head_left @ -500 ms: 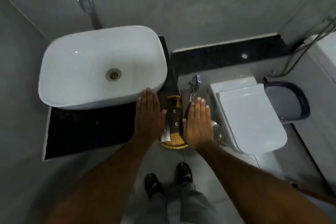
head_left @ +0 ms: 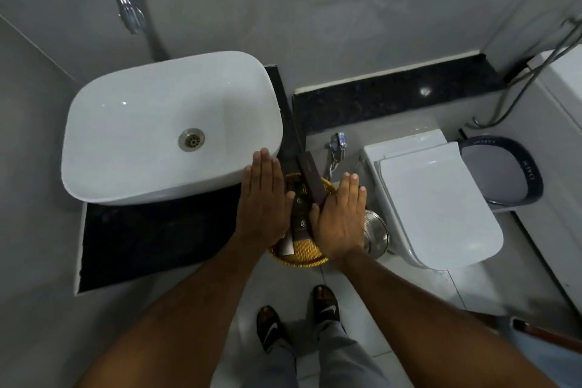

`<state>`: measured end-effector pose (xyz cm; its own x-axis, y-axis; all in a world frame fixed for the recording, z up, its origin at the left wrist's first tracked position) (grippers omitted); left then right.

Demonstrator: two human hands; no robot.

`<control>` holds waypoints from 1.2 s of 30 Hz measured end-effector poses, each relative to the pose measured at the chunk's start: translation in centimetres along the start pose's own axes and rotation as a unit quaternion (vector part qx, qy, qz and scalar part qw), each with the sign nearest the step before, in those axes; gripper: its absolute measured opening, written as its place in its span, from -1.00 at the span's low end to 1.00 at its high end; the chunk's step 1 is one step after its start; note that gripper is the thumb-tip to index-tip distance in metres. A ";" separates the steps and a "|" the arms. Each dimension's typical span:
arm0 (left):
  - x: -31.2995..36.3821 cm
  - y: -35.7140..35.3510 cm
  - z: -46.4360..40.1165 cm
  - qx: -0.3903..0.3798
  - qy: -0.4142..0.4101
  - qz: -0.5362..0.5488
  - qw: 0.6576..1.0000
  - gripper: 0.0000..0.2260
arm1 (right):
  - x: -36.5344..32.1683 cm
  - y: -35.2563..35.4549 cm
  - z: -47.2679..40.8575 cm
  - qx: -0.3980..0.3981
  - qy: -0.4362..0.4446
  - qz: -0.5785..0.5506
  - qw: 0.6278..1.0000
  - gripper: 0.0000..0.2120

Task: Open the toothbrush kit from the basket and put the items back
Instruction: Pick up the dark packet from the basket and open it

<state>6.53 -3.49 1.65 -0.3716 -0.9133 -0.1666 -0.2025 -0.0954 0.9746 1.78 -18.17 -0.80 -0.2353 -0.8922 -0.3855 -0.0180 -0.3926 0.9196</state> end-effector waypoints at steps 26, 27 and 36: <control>-17.9 31.2 -16.9 -0.139 0.058 0.376 0.914 -0.89 | -16.2 18.3 -7.4 0.166 0.187 -0.270 0.930 -0.57; -18.0 31.1 -16.8 -0.137 0.062 0.373 0.916 -0.89 | -16.2 18.2 -7.4 0.170 0.191 -0.272 0.928 -0.57; -19.6 29.9 -15.6 -0.015 0.193 0.455 0.869 -0.72 | -17.7 20.4 -8.2 0.227 0.264 -0.256 0.902 -0.57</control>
<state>21.89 5.43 36.38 -0.0332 -0.6810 0.7316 0.0428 0.7303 0.6817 13.55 -12.23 24.14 0.4095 -0.6497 -0.6405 -0.4174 -0.7576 0.5017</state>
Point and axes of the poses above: each hand's wrist, its own z-axis away from the middle knuckle, its own y-axis out of the back of the hand, x = y × z, the point moved 5 cm from there along -z, towards the middle knuckle, and after that the axes turned 12 degrees about -z, right-handed, at the moved point
